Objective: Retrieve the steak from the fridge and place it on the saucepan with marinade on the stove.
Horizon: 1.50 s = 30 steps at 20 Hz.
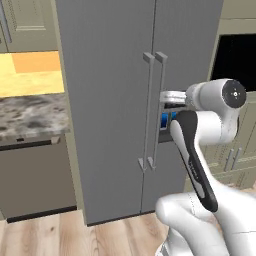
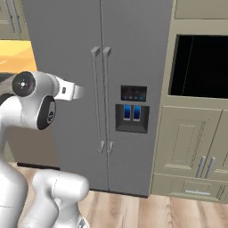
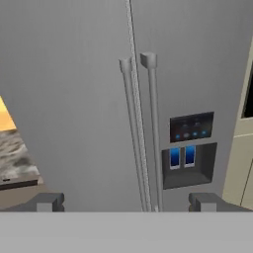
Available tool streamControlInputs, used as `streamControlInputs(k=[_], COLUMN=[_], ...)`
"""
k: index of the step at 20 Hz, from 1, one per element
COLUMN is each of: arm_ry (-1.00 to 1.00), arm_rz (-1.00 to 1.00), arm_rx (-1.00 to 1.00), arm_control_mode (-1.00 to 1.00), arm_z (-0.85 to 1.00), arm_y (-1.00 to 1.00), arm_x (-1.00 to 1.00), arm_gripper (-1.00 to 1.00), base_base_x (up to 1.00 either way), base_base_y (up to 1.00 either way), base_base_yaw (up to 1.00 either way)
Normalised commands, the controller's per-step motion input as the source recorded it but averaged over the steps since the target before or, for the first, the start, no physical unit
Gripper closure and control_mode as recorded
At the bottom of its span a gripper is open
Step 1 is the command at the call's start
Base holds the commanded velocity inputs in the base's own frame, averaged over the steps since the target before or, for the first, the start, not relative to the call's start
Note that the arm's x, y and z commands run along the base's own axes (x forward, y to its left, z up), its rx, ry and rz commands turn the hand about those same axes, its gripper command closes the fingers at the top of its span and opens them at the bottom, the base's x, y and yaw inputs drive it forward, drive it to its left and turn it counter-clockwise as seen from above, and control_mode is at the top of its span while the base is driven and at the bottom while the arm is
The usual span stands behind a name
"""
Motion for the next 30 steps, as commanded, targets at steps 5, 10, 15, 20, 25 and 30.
streamControlInputs(k=[5, 10, 15, 20, 25, 30], arm_ry=[0.13, 0.07, 0.03, -0.03, -0.13, -0.10], arm_rz=[0.00, 0.00, 0.00, 0.00, 0.00, 0.00], arm_rx=[0.00, 0.00, 0.00, 0.00, 0.00, 0.00], arm_control_mode=[-1.00, -1.00, -1.00, -1.00, -1.00, -1.00], arm_z=[0.00, 0.00, 0.00, -0.07, -0.13, -0.04], arm_y=[0.00, -0.02, -0.03, 0.00, 0.00, -0.02], arm_x=[0.48, 0.43, 0.46, 0.42, 0.29, 0.33], arm_gripper=[-1.00, -1.00, -1.00, -1.00, -1.00, -1.00], base_base_x=[0.00, 0.00, 0.00, 0.00, 0.00, 0.00], base_base_y=[0.00, 0.00, 0.00, 0.00, 0.00, 0.00], base_base_yaw=[0.00, 0.00, 0.00, 0.00, 0.00, 0.00])
